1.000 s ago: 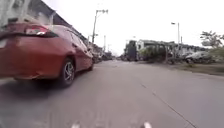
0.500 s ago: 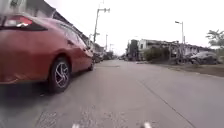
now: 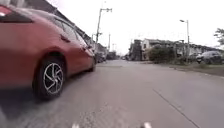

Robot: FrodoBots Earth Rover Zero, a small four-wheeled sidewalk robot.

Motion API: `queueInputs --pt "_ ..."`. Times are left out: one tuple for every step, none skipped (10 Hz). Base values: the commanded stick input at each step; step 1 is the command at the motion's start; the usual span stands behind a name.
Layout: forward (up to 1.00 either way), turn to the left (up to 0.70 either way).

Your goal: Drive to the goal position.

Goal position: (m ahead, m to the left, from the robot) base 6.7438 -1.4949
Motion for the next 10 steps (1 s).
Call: queueInputs --pt "0.7 0.15" --pt "0.7 0.1" --pt "0.7 0.15" --pt "0.7 0.06" --pt "0.7 -0.16" --pt "0.7 -0.18" --pt "0.7 -0.11" --pt "0.7 0.03" --pt "0.7 0.09" --pt "0.7 0.07"
